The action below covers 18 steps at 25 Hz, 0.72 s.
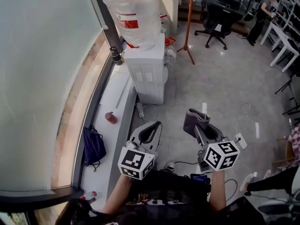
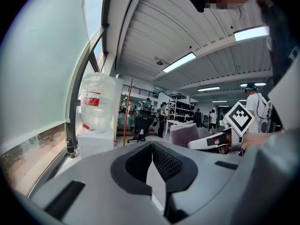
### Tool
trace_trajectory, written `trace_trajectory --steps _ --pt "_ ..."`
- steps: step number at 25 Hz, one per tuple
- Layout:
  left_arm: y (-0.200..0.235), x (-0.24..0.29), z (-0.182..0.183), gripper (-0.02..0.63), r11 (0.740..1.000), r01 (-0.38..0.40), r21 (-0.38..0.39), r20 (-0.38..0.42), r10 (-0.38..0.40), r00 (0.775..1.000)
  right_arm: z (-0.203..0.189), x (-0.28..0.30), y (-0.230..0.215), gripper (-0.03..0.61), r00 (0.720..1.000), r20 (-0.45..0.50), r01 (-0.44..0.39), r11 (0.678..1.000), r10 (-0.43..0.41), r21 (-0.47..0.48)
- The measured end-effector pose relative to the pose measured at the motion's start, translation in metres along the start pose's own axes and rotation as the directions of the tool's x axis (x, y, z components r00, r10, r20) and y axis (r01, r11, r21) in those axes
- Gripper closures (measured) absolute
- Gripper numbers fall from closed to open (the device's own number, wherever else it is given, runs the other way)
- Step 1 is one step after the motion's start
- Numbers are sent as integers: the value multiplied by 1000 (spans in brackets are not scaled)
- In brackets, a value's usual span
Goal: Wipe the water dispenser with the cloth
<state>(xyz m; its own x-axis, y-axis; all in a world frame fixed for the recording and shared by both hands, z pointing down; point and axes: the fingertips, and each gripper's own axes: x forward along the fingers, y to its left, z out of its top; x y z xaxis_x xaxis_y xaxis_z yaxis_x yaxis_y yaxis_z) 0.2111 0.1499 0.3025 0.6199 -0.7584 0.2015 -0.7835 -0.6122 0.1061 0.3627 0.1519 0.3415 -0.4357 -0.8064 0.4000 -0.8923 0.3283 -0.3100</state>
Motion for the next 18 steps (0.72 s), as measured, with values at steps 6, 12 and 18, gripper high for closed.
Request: trace_trajectory --steps 6,12,18 --pt "-21 -5 1 595 1000 -14 15 -2 14 1000 -2 -10 0 479 999 5 -45 999 45 -22" --pt "-32 -6 4 596 999 -15 28 -2 15 1000 1 -18 -2 479 998 16 -53 998 54 -27" --pt "-38 -7 5 595 999 -5 37 -5 5 1000 1 -26 -7 479 999 24 -35 999 36 -35"
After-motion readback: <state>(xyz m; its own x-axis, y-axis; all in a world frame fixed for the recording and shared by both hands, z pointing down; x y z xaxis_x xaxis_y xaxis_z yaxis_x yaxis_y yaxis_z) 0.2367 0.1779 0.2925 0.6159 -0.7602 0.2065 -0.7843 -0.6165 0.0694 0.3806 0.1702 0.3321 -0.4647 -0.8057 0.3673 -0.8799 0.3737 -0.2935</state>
